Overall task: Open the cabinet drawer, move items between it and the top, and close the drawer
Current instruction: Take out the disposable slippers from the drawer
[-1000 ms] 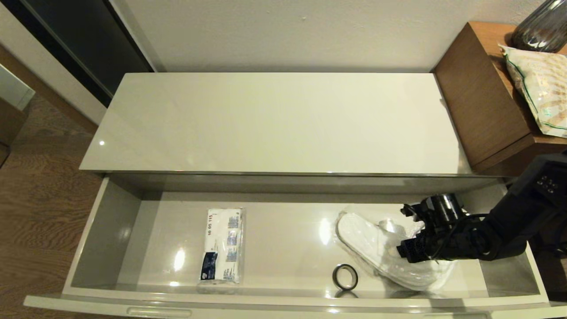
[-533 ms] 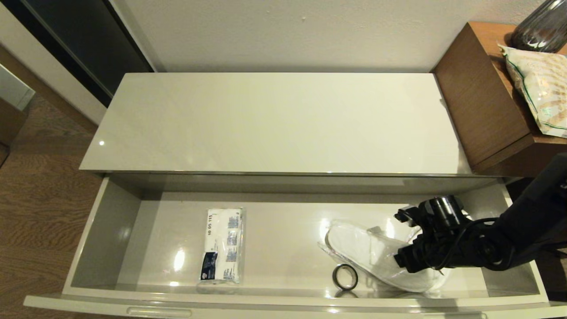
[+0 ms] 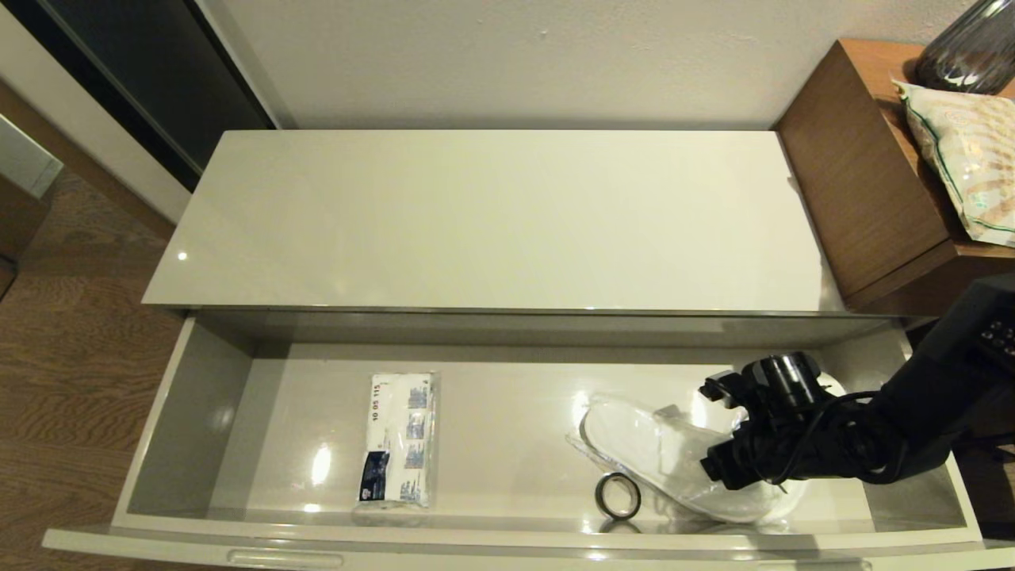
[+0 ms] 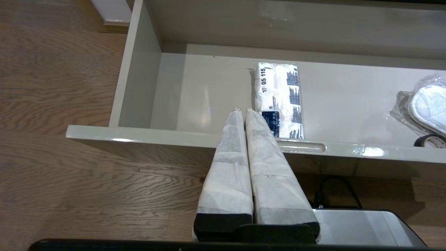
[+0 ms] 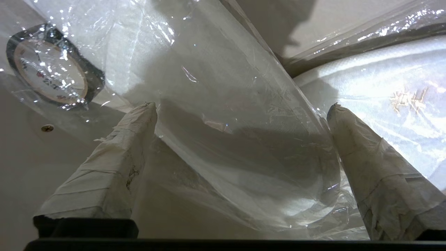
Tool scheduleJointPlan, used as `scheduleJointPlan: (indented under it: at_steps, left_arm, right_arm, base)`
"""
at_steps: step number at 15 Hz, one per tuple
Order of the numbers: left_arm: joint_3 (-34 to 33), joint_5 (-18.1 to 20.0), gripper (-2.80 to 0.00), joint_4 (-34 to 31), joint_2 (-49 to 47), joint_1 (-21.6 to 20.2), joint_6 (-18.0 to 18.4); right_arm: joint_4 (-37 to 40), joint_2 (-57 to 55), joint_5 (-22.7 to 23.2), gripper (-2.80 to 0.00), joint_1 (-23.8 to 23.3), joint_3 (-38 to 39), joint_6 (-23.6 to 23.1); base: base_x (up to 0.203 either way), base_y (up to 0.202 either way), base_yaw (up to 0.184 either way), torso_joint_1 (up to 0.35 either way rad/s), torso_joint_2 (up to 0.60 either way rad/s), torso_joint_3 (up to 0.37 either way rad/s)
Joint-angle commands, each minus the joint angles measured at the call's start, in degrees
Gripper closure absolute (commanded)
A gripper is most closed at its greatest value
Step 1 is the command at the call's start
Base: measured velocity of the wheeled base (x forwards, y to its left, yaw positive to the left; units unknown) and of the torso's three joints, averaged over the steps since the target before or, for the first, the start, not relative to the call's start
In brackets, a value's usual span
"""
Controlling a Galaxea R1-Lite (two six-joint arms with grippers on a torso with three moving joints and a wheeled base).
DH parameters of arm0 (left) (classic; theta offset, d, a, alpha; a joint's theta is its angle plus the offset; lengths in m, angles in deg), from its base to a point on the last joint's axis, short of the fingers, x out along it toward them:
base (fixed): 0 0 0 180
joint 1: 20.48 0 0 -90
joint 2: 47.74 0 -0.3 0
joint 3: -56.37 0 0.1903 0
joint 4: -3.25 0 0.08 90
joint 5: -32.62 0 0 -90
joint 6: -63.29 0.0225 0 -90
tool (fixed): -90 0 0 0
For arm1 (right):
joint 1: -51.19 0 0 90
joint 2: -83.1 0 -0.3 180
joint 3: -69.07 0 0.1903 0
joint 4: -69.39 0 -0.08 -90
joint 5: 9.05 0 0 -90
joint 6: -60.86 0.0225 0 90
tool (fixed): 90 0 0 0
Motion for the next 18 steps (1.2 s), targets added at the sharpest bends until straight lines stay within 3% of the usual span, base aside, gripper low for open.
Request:
scheduleJointPlan:
  at_steps: [1,4,5,11,18]
  left_arm:
    - [0.00,-0.02,0.00,0.02,0.01,-0.02,-0.03]
    - [0.00,-0.02,0.00,0.02,0.01,-0.02,-0.03]
    - [0.00,-0.02,0.00,-0.04,0.01,-0.02,-0.03]
    - [0.00,-0.02,0.00,0.02,0.01,-0.02,-0.03]
    - [0.00,-0.02,0.00,0.02,0.01,-0.02,-0.03]
  right_arm:
    - [-0.99,-2.16,0.42,-2.80,0.03,-0.63,0.05]
    - [-1.64,-3.19,1.04,-2.80,0.03,-1.31,-0.03]
    - [-1.63,-3.43,1.27,0.00,-0.06,-1.71,0.24]
    - [-1.98,-4.25,1.31,0.00,0.00,-2.88,1.06]
    - [-0.21,3.35,1.25,0.00,0.03,-4.16,6.80]
  base:
    - [0.000,0.000,0.000,0.000,0.00,0.000]
    - [0.000,0.000,0.000,0.000,0.00,0.000]
    - [0.000,0.000,0.000,0.000,0.00,0.000]
    - [0.000,0.000,0.000,0.000,0.00,0.000]
    - [0.000,0.000,0.000,0.000,0.00,0.000]
